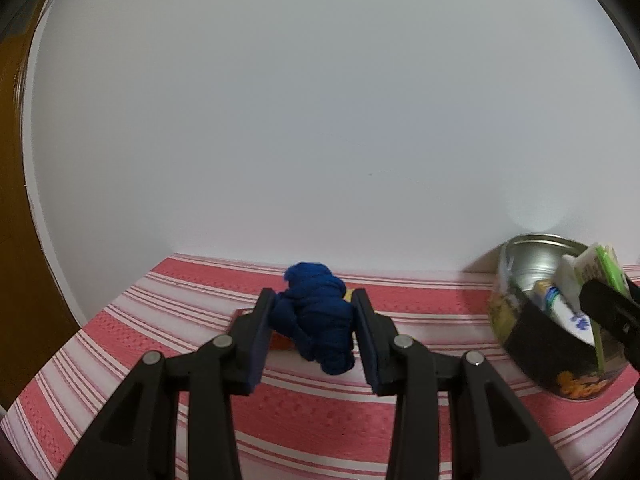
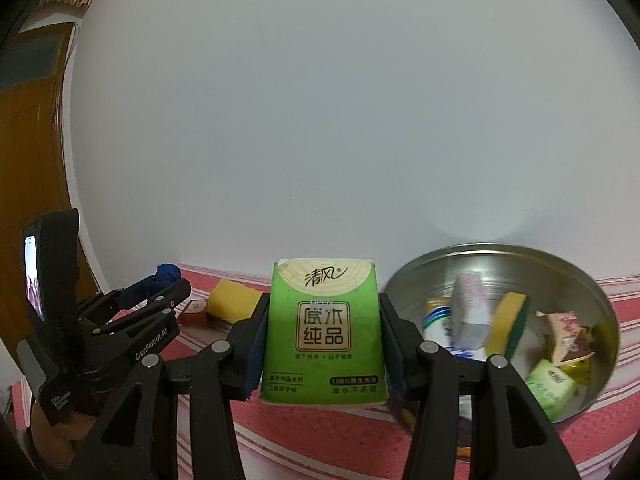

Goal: Organize objects
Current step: 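Carry the green tissue pack and blue cloth over the metal tin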

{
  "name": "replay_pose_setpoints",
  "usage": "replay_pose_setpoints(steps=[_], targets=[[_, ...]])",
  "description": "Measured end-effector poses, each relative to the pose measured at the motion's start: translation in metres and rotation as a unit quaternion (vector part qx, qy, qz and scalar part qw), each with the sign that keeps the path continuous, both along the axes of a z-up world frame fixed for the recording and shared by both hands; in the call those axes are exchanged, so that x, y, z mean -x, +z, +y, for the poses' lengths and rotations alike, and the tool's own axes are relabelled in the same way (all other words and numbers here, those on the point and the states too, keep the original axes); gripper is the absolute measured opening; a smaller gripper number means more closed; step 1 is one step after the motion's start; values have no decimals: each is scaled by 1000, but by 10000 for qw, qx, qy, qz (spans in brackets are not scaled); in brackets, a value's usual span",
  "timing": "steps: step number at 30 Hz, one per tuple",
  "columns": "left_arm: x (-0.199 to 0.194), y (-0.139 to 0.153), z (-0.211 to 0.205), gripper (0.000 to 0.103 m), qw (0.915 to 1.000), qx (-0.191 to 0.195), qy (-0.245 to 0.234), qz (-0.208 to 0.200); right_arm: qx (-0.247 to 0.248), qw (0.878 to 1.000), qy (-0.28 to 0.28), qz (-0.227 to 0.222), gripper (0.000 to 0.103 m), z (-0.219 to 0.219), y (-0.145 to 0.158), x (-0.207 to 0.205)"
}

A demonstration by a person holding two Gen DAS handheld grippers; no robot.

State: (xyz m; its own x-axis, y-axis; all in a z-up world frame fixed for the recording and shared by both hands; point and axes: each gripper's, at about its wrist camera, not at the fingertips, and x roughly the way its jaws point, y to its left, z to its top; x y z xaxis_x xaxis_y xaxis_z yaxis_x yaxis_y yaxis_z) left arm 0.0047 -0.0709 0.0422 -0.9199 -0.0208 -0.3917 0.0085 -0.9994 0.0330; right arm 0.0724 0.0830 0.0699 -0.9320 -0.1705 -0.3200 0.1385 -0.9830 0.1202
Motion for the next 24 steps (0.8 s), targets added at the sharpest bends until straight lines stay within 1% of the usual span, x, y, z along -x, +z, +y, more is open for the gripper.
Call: replay_pose_setpoints(steps=[6,16,20,24], targets=[[-10,3,38,38,9995,242,-194,72,-70,9997,-193,91,52,23,9,-18],[-17,22,94,38,9975,212,-639,194,102,9976,-637,233,52,64,22,-39],[-14,26,116,38,9961,203,-827,219,134,9950,-939,301,52,82,29,-44],[-7,28,139,38,9949,70,-998,129,64,9905,-1323,359,52,100,33,-50]])
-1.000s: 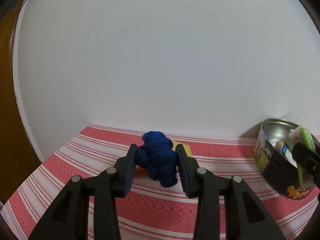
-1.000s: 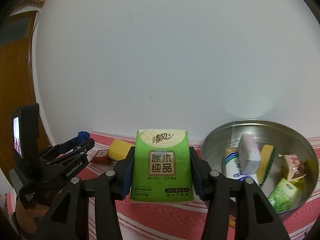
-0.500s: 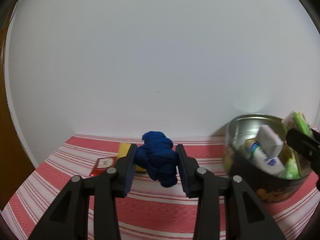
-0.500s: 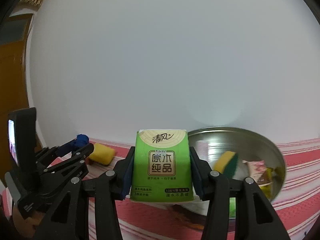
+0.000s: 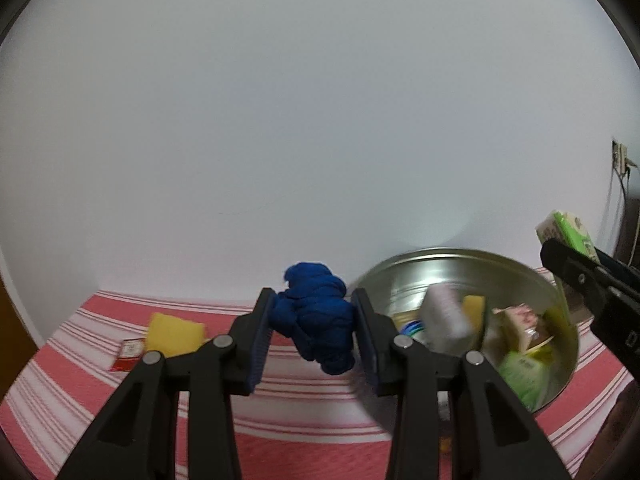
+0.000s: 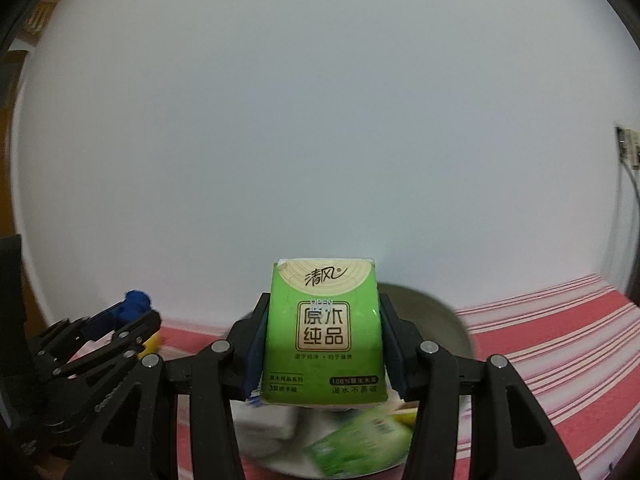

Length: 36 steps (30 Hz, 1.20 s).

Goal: Organize objects
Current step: 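Carry the green tissue pack and blue cloth over the metal tin, then open both grippers to drop the tissue pack and cloth into the tin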

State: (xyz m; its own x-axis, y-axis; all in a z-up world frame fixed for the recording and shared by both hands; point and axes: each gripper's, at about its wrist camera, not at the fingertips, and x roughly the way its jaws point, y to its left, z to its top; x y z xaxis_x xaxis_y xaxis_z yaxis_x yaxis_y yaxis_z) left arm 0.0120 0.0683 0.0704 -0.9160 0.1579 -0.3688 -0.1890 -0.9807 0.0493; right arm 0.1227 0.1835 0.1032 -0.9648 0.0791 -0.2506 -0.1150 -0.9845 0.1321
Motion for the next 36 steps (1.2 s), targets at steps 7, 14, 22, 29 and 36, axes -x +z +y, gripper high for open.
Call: replay_pose_setpoints(steps=[7,14,22,29,36], targets=[[6,3,36,38,9996,-88,-283,-32,183,9984,-511,-130,52,28,-1,-5],[15,-3,59,38,9987,-162,-409,-252,43,9961,-851,-219,52,32,-3,-11],[24,-11,80,38,9978,-82,-505,-418,-42,9950,-888,-445,52,20,-9,-15],[31,-19,81,38,9973,-42,-425,-602,-45,9952,-780,-593,52,3,-11,-25],[36,-22,84,38,9976,-17,-377,-576,-26,9941,-652,-863,52,-15,-16,-32]])
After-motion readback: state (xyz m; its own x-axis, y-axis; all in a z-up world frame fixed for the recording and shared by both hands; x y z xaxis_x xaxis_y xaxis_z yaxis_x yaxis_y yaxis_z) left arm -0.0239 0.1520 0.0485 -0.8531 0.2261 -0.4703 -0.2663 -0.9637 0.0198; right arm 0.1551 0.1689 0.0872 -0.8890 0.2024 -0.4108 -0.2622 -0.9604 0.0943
